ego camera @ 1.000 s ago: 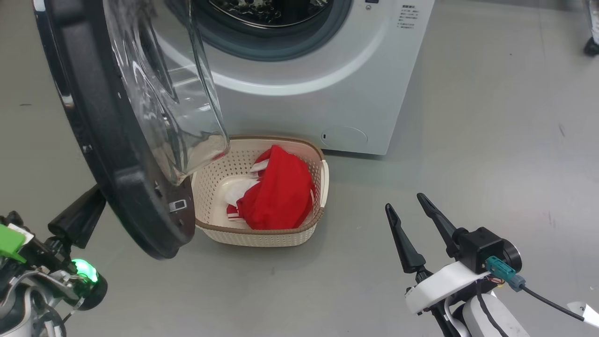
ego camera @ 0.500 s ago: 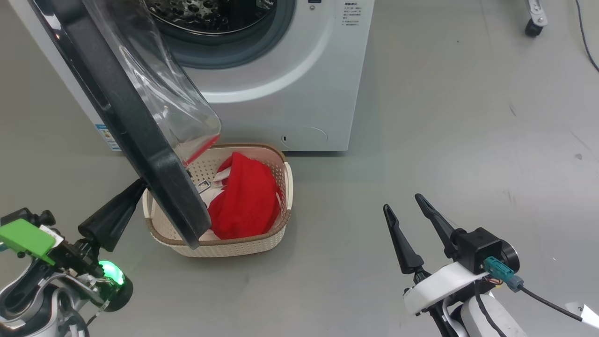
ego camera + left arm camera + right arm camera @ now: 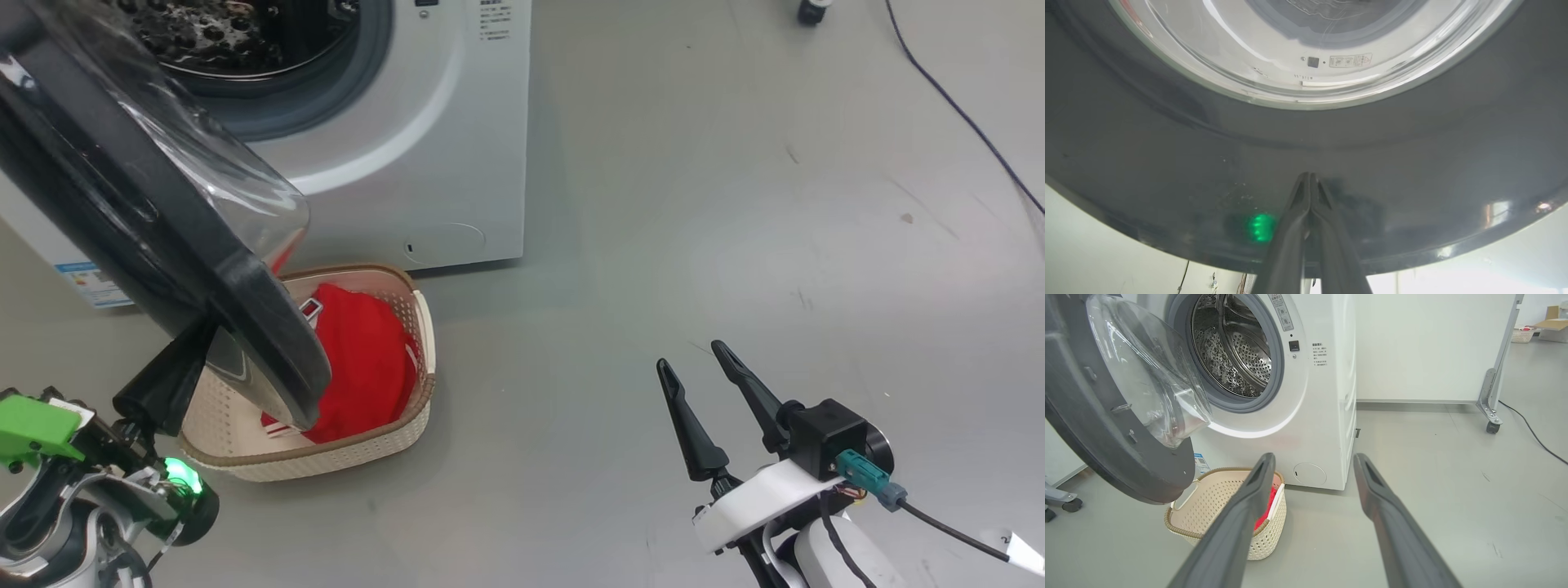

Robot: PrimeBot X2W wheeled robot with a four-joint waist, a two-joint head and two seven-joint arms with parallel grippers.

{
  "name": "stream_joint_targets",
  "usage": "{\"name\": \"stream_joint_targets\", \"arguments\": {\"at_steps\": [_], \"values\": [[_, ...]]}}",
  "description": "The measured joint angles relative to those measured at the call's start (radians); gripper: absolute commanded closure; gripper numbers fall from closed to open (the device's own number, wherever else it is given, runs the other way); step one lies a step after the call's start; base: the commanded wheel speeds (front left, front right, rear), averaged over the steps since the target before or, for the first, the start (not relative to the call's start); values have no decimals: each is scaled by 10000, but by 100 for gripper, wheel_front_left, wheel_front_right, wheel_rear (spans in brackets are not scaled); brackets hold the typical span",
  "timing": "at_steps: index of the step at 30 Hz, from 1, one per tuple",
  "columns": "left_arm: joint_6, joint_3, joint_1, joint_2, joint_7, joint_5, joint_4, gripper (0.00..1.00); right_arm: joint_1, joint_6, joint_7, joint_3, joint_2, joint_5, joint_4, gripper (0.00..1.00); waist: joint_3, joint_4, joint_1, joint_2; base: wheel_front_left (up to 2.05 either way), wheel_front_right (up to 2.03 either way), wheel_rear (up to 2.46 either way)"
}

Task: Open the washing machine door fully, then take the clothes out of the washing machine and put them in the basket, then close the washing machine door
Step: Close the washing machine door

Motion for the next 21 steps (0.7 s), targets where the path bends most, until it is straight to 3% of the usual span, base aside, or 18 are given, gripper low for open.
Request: {"name": "stream_joint_targets", "arguments": {"at_steps": [21], "values": [[2,86,-1629,-73,-2201,92,460,100,-7,-257,0,265,27,533,-341,0,699,-2117,0,0,0,0,0]]}}
